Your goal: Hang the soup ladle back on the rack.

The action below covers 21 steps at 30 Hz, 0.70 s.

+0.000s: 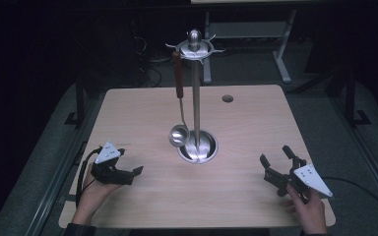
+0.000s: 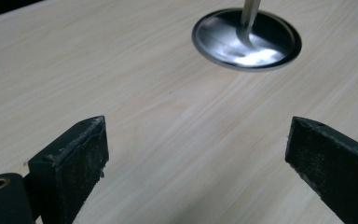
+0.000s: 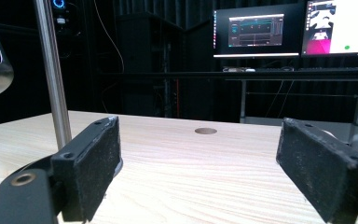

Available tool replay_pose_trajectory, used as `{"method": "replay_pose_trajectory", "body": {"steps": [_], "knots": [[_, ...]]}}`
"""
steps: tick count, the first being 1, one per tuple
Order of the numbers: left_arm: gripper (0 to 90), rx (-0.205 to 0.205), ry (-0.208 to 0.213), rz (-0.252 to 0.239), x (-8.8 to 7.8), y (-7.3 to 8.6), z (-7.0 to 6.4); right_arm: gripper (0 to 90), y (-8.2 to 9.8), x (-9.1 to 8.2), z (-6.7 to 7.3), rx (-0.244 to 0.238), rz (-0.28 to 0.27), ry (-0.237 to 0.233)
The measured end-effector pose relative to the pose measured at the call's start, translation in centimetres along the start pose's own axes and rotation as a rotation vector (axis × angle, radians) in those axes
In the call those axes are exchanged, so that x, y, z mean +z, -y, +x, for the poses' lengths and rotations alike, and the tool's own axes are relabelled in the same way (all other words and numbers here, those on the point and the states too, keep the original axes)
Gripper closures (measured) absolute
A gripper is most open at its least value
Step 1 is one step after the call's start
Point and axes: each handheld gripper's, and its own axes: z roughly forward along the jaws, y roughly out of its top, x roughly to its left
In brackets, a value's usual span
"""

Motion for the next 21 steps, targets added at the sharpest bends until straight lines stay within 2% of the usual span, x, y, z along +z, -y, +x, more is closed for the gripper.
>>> {"method": "replay_pose_trajectory", "body": {"steps": [4,8,12,15,16,20,21], "knots": [[5.6,-0.022,0.005,0.002,0.4,1.1,-0.3,12.8,0.0,0.0,0.0,0.000,0.001,0.000],[5.6,-0.032,-0.009,0.008,0.6,2.2,-0.5,12.8,0.0,0.0,0.0,-0.001,0.000,0.001],[5.6,-0.025,-0.017,0.019,0.6,3.0,-0.7,12.8,0.0,0.0,0.0,-0.001,0.000,0.000],[5.6,-0.030,-0.022,0.011,0.5,3.5,-0.7,12.8,0.0,0.0,0.0,-0.001,0.000,0.001],[5.6,-0.043,-0.025,0.002,0.6,3.7,-0.8,12.9,0.0,0.0,0.0,-0.002,0.000,0.000],[5.6,-0.010,-0.047,0.031,0.8,4.2,-0.9,12.9,0.0,0.0,0.1,-0.006,0.003,-0.001],[5.6,-0.012,-0.048,0.035,0.8,4.3,-0.9,12.8,0.0,0.0,0.1,-0.006,0.004,0.000]]}}
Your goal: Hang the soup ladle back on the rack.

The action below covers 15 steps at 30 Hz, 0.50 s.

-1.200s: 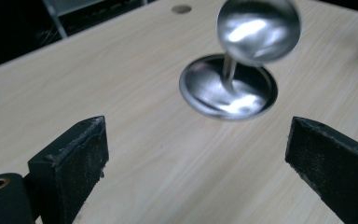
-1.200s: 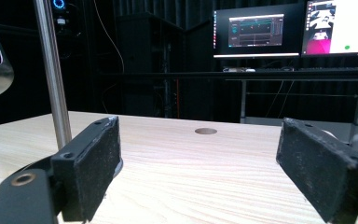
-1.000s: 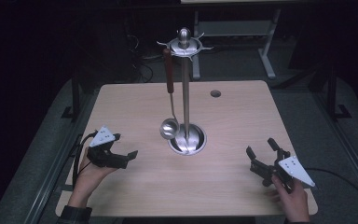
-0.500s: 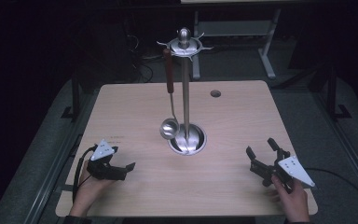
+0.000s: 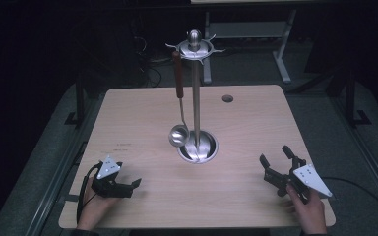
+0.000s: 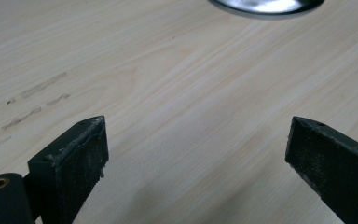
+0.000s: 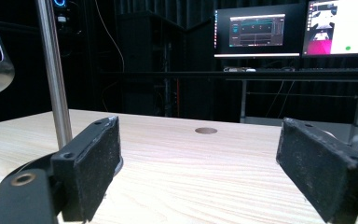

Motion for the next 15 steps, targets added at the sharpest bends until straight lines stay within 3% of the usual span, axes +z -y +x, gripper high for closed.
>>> {"method": "replay_pose_trajectory", "body": {"steps": [15], "knots": [[1.9,-0.014,-0.014,0.011,0.30,0.56,0.40,12.8,0.00,0.01,0.09,-0.006,0.005,-0.003]]}}
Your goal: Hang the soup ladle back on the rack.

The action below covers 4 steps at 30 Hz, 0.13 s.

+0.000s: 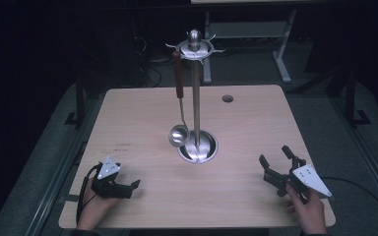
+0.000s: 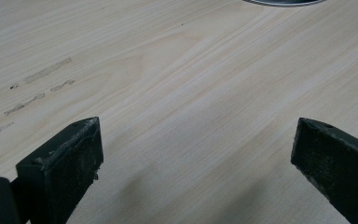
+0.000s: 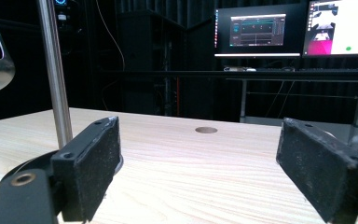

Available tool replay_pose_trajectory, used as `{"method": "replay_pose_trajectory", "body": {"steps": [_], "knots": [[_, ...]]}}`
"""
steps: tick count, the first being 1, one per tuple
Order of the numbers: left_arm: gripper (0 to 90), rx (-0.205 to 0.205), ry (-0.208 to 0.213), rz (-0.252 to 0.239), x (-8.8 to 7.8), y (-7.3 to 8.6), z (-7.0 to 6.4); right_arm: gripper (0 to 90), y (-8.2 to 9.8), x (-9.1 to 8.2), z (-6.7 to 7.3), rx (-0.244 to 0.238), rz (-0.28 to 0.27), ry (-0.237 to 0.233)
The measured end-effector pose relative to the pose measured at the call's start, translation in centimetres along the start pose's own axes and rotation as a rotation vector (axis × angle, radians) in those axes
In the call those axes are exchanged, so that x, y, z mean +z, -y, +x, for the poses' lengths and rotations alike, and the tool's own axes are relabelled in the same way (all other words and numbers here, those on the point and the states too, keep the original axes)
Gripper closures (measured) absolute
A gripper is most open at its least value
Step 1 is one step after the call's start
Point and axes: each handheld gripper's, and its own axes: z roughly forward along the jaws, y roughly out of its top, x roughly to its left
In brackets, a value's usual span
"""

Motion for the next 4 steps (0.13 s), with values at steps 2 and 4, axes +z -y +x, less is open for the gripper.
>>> {"method": "replay_pose_trajectory", "body": {"steps": [2,4], "knots": [[1.9,-0.001,0.000,-0.001,-0.06,-0.01,0.00,12.9,0.00,0.01,0.01,0.000,0.000,0.001],[1.9,-0.001,-0.001,-0.006,-0.09,-0.02,0.03,12.8,0.00,-0.01,0.02,0.000,0.000,0.002]]}}
